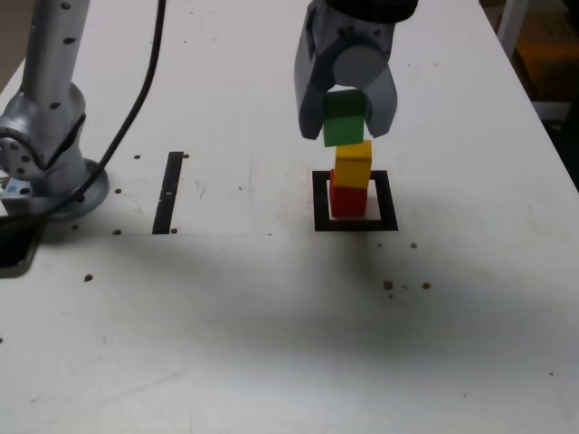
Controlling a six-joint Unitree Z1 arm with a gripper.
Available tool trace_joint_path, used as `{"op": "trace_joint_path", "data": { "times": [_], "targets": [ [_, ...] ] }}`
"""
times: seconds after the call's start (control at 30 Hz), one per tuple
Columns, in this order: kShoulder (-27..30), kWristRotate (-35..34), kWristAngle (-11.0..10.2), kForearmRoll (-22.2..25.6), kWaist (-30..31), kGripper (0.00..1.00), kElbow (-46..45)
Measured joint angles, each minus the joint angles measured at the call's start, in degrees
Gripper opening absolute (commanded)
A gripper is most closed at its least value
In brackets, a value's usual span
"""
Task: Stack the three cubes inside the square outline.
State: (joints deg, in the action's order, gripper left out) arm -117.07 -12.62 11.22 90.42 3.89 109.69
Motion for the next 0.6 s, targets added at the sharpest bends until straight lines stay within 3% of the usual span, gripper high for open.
{"op": "trace_joint_path", "data": {
  "times": [0.6],
  "targets": [
    [-4.08, 2.61, -1.01, -0.67, -2.19, 0.25, 1.47]
  ]
}}
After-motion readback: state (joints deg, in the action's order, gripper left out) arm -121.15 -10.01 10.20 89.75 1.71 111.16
